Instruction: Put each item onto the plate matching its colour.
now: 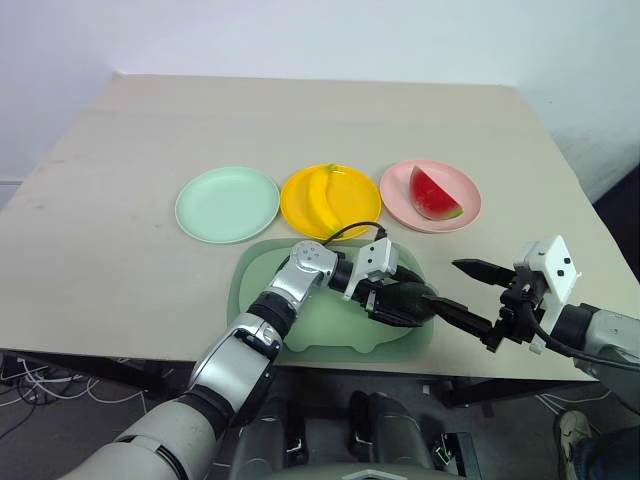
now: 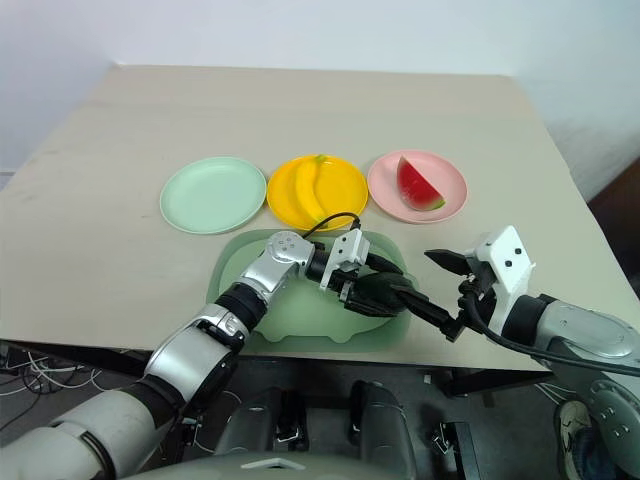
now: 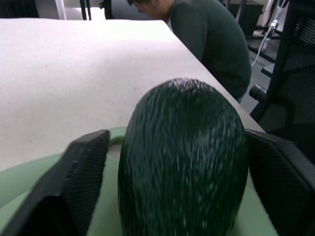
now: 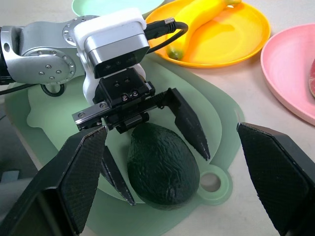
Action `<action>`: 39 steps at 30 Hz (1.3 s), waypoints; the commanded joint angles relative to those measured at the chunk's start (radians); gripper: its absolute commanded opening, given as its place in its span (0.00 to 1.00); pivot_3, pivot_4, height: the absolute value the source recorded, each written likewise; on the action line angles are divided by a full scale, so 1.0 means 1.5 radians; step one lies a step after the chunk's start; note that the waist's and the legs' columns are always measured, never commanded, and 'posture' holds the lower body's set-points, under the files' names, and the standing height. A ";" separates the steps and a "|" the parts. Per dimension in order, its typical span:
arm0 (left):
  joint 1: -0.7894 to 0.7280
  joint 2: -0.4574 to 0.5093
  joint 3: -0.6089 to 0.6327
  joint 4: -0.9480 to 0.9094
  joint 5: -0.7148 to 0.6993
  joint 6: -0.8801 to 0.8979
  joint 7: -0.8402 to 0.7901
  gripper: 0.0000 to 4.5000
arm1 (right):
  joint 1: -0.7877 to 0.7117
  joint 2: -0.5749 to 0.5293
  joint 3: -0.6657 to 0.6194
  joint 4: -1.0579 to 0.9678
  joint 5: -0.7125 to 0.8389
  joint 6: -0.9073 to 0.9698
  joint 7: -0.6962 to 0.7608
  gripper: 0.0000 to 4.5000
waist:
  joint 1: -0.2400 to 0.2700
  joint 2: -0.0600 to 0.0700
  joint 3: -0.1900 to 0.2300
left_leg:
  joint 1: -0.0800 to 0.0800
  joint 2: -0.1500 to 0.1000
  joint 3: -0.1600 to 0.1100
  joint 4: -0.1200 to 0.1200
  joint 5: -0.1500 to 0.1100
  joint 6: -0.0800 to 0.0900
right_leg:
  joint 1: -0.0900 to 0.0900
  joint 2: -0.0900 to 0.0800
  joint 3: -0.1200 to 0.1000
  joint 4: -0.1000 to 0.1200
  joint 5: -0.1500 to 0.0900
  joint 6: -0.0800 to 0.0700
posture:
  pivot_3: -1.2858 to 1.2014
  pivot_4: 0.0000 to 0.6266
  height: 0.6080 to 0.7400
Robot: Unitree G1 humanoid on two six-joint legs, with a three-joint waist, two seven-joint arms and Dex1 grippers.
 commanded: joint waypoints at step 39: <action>0.135 0.203 0.335 -0.486 -0.060 0.391 0.702 0.67 | -0.262 0.082 0.267 0.146 -0.094 -0.134 0.094 1.00 | 0.003 0.000 0.000 | 0.001 0.000 0.000 0.001 0.003 -0.004 | 0.001 0.000 0.000 0.001 0.003 0.000 | 0.52 0.24 0.67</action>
